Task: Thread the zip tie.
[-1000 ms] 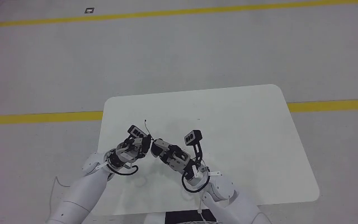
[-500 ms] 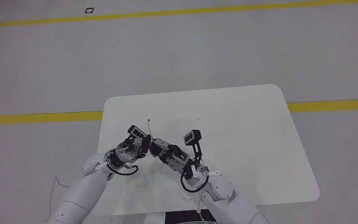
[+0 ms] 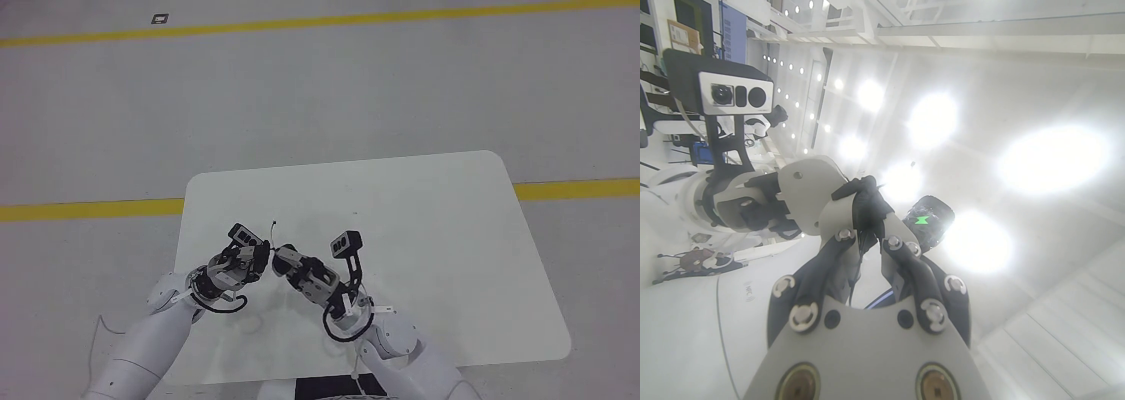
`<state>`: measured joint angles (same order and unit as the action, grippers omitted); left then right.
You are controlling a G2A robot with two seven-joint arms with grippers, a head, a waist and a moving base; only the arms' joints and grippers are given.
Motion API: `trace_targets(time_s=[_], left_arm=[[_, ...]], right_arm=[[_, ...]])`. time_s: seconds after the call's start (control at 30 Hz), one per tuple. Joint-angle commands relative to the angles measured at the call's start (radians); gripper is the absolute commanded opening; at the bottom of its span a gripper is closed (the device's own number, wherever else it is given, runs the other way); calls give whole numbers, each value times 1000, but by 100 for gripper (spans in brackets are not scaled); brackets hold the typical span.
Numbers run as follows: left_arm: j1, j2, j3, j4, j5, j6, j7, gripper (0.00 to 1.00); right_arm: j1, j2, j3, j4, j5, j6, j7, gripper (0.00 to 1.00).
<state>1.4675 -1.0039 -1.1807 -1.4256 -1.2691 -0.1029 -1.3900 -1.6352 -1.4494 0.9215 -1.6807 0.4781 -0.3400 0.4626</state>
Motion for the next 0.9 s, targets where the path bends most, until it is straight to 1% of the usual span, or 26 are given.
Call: trace_targets(time_s=[0.0, 0.3, 0.87], left_arm=[[0, 0, 0, 0, 0, 0, 0, 0], [0, 0, 0, 0, 0, 0, 0, 0], [0, 0, 0, 0, 0, 0, 0, 0]], right_arm=[[-4, -1, 7, -1, -4, 0, -1, 0], [-22, -3, 40, -8, -32, 0, -9, 0], [-56, -8, 96, -17, -48, 0, -11, 0]])
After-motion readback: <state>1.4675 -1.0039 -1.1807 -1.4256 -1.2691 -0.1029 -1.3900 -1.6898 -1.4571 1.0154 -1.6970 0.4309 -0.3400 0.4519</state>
